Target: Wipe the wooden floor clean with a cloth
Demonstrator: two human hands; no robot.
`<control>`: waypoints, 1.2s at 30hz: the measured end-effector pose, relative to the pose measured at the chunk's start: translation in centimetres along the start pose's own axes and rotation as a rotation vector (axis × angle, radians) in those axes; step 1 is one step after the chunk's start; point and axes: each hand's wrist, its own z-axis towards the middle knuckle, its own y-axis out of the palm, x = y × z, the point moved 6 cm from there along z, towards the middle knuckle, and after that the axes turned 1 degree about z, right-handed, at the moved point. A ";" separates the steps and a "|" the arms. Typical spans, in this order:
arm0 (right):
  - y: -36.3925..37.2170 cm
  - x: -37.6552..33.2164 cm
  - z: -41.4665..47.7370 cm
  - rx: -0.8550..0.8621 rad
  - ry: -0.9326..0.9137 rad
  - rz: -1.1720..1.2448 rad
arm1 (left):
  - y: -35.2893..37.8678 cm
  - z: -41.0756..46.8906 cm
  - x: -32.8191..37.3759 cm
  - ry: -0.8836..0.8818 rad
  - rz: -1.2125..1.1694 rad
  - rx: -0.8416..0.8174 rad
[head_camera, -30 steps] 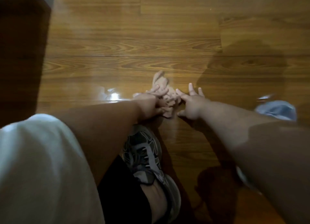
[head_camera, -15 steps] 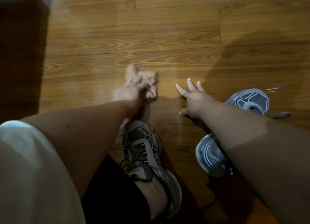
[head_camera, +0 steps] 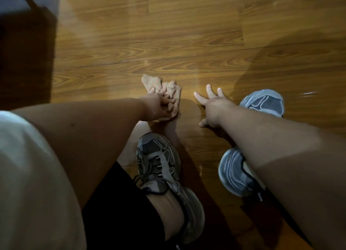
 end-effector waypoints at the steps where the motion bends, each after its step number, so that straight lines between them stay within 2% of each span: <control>1: 0.0 0.0 -0.2 -0.009 0.003 -0.008 | 0.2 -0.5 -0.1 -0.001 0.065 -0.067; 3: -0.2 0.1 -0.9 -0.033 -0.012 -0.028 | 0.8 -1.3 0.3 -0.015 0.123 -0.159; 6: -0.3 -0.1 -2.8 -0.086 -0.070 -0.100 | 1.8 -2.5 1.4 -0.023 0.111 -0.176; 9: -0.4 0.4 -3.9 -0.065 -0.050 -0.171 | 3.1 -2.7 2.1 0.038 0.335 -0.083; 12: -1.8 -0.9 -3.5 0.001 -0.048 -0.230 | 4.4 -2.8 -0.8 0.021 0.309 0.004; 14: -3.4 -2.9 -2.8 0.039 -0.057 -0.140 | 4.0 -3.2 -5.6 -0.184 0.144 0.135; 17: -4.5 -6.2 -1.0 0.066 -0.074 -0.030 | 4.2 -5.1 -12.2 -0.528 -0.065 0.210; 20: -5.0 -8.3 0.8 0.062 -0.089 0.001 | 3.5 -5.5 -15.2 -0.718 -0.271 0.246; 22: -4.6 -9.1 1.1 0.021 -0.103 -0.006 | 3.3 -5.5 -15.1 -0.764 -0.360 0.239; 24: -4.9 -9.8 1.6 0.000 -0.121 -0.018 | 3.5 -4.8 -13.1 -0.606 -0.216 0.201; 27: -5.6 -10.3 2.7 0.028 -0.139 -0.053 | 5.6 -4.2 -6.8 0.019 0.059 0.181; 28: -5.5 -10.6 3.2 0.019 -0.148 -0.040 | 6.4 -4.5 -5.9 0.162 0.125 0.143; 29: -5.4 -10.8 3.6 0.011 -0.145 -0.005 | 6.9 -4.5 -6.4 0.211 0.196 0.131; 30: -5.2 -10.8 4.1 0.014 -0.134 0.037 | 6.8 -4.0 -8.3 0.168 0.219 0.157; 32: -4.9 -10.8 4.9 0.059 -0.119 0.106 | 5.4 -3.9 -13.8 -0.084 0.191 0.250; 34: -4.9 -10.9 5.2 0.174 -0.125 0.121 | 3.3 -5.1 -20.0 -0.489 0.031 0.361; 36: -5.4 -11.1 5.2 0.302 -0.163 0.149 | 2.4 -7.2 -24.2 -0.897 -0.292 0.449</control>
